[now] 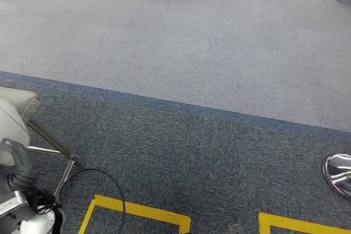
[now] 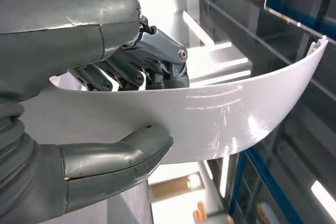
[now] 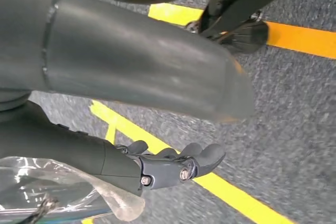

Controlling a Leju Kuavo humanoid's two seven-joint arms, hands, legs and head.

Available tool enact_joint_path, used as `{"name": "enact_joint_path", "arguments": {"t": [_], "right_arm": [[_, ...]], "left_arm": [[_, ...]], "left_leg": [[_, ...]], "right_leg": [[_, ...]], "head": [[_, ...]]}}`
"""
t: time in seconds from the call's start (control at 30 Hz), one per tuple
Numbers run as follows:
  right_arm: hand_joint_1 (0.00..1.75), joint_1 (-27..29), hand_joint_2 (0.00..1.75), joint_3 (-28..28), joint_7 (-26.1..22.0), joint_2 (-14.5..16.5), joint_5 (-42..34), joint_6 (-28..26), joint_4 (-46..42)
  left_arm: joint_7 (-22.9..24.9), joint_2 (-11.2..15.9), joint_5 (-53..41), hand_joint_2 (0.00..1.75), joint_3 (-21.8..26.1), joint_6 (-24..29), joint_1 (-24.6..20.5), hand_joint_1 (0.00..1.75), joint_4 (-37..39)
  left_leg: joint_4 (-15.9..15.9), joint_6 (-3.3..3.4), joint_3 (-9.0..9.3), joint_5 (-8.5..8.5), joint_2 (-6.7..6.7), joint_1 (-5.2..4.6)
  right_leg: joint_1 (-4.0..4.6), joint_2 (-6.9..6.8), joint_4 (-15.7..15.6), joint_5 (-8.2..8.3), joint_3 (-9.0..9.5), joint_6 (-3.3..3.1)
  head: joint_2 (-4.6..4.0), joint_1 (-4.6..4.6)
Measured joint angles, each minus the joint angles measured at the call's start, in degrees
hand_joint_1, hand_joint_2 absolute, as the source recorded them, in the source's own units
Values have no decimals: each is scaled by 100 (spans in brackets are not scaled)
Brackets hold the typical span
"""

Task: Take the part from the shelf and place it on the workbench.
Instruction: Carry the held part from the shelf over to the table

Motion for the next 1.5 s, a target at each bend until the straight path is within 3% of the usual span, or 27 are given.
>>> {"name": "enact_joint_path", "arguments": {"t": [0.07, 0.1, 0.17, 0.23, 0.3, 0.37, 0.4, 0.47, 0.53, 0.6, 0.67, 0.73, 0.8, 0.87, 0.93, 0.97, 1.0, 1.03, 1.1, 1.17, 1.23, 1.27, 1.33, 1.37, 1.43, 1.47, 1.5], "right_arm": [[0, -2, 0, 0, 0, -6, 3, 1, 1], [0, -4, 0, 0, -1, -10, 4, 1, 1], [0, -9, 0, 0, 0, -18, 8, 2, 1], [0, -16, 0, 0, 2, -17, 7, 3, 1], [0, -16, 0, -1, -2, -17, 5, 4, 1], [0, -3, 0, 0, -4, -16, 5, 6, 1], [0, 4, 0, 0, -3, -16, 5, 7, 1], [0, 9, 0, 0, -2, -16, 6, 11, 2], [0, 3, 0, 0, -2, -16, 8, 19, 3], [0, -2, 0, 0, -2, -16, 10, 22, 3], [0, -9, 0, 0, -2, -16, 11, 22, 3], [0, -29, 0, 0, 0, -16, 11, 23, 3], [0, -47, 0, 1, -2, -16, 12, 25, 3], [0, -38, 0, 2, -4, -16, 14, 26, 3], [0, -12, 0, 2, -1, -16, 16, 28, 3], [0, -2, 0, 2, 1, -16, 18, 30, 4], [0, 2, 0, 2, 3, -16, 19, 31, 4], [0, 2, 0, 2, 3, -16, 21, 31, 5], [0, 2, 0, 2, 2, -19, 26, 32, 6], [0, -1, 0, 3, 0, -21, 31, 38, 7], [0, -6, 0, 2, -1, -22, 32, 42, 8], [0, -9, 0, 1, -1, -22, 32, 42, 8], [0, -8, 0, 1, -3, -20, 36, 43, 9], [0, -4, 0, 1, -4, -21, 39, 44, 9], [0, 7, 0, 1, -1, -21, 42, 44, 9], [0, 9, 0, 0, 1, -21, 43, 44, 9], [0, 6, 0, 0, 2, -21, 43, 44, 9]], "left_arm": [[0, 0, 1, 175, 0, 0, -2, 175, 1], [0, -1, 2, 175, -1, 0, -2, 175, 1], [0, -2, 4, 175, 1, 0, 1, 175, 3], [0, 1, 7, 175, 8, 1, 11, 175, 4], [0, 6, 7, 175, 13, 1, 5, 175, 4], [0, 9, 7, 175, 13, 1, -5, 175, 5], [0, 11, 7, 175, 15, 1, -4, 175, 7], [0, 14, 8, 175, 21, 1, 7, 175, 8], [0, 15, 9, 175, 24, 0, 10, 175, 9], [0, 14, 9, 175, 21, 0, 1, 175, 8], [0, 14, 9, 175, 19, 0, -3, 175, 8], [0, 15, 10, 175, 22, 0, 6, 175, 9], [-1, 15, 10, 175, 27, 0, -1, 175, 8], [-3, 9, 9, 175, 23, 0, -12, 175, 8], [-3, 4, 9, 175, 19, 0, -10, 175, 9], [-3, 4, 9, 175, 19, 0, -8, 175, 9], [-3, 4, 9, 175, 19, 0, -8, 175, 9], [-3, 4, 9, 175, 18, 0, -8, 175, 9], [-3, 4, 8, 175, 11, 0, -12, 175, 9], [-3, 5, 4, 175, 0, 0, -15, 175, 10], [-4, 10, -1, 175, -1, 1, -9, 175, 10], [-4, 13, -2, 175, 2, 1, -7, 175, 11], [-3, 16, -13, 175, 1, 2, -23, 175, 11], [-3, 17, -18, 175, -1, 1, -31, 175, 12], [-2, 20, -30, 175, -2, 0, -36, 175, 19], [-2, 22, -37, 175, 0, 0, -32, 175, 23], [-2, 25, -44, 175, 2, 0, -30, 175, 28]], "left_leg": [[6, -11, 11, -5, -160, -8], [14, -27, 4, -7, -229, -6], [14, -85, -25, 9, -350, 9], [8, -152, -44, 22, -407, 21], [217, -217, -128, -130, -173, 4], [833, -282, -395, -470, 129, 14], [1194, -313, -563, -621, 188, 33], [1500, -356, -703, -647, 234, 72], [987, -370, -430, -306, 330, 94], [271, -331, -55, -61, 570, 61], [-6, -247, 69, -55, 685, 12], [-40, -160, 64, -47, 571, 8], [-79, -85, 83, -25, 454, 36], [-94, -34, 90, -17, 339, 55], [-92, -15, 88, -19, 200, 51], [-91, -14, 91, -20, 123, 48], [-89, -15, 97, -21, 42, 47], [-88, -18, 106, -23, -39, 48], [-74, -48, 108, -30, -188, 47], [-61, -113, 73, -19, -311, 53], [-65, -187, 38, 2, -422, 69], [-38, -219, 21, -20, -376, 67], [280, -275, -116, -221, -105, 53], [607, -298, -261, -394, 69, 49], [1316, -329, -591, -683, 210, 65], [1484, -335, -670, -699, 228, 70], [1439, -332, -645, -607, 242, 72]], "right_leg": [[7, 223, -763, 466, 257, -61], [4, 344, -1080, 586, 389, -76], [9, 458, -1337, 610, 524, -84], [4, 346, -1397, 627, 579, -109], [-15, 197, -1463, 650, 633, -158], [-12, 31, -1491, 641, 675, -195], [-9, -59, -1490, 629, 684, -205], [-8, -231, -1487, 604, 702, -203], [-9, -382, -1485, 570, 744, -182], [12, -507, -1479, 524, 793, -136], [43, -628, -1477, 487, 822, -78], [39, -712, -1483, 454, 843, -13], [7, -481, -1306, 306, 773, 42], [-14, -147, -669, -22, 462, 65], [-12, -53, 38, -254, 70, 73], [-11, -42, 160, -218, -29, 72], [-11, -28, 41, -61, -14, 64], [-14, 11, -274, 172, 100, 51], [-37, 259, -1046, 537, 422, 17], [-48, 430, -1395, 598, 605, -9], [-42, 339, -1429, 593, 651, -47], [-46, 272, -1447, 601, 665, -73], [-57, 120, -1488, 610, 703, -137], [-46, 38, -1491, 603, 717, -160], [-31, -137, -1488, 579, 733, -188], [-26, -222, -1487, 566, 741, -191], [-23, -301, -1485, 551, 756, -190]], "head": [[0, -1], [0, -2], [1, -4], [1, -3], [0, -30], [0, -57], [0, -58], [0, -59], [0, -59], [0, -59], [0, -49], [0, -42], [0, -23], [0, 11], [0, 24], [0, 24], [0, 25], [0, 23], [0, 22], [0, 21], [0, 21], [0, 16], [0, -20], [0, -37], [0, -52], [0, -53], [0, -53]]}}
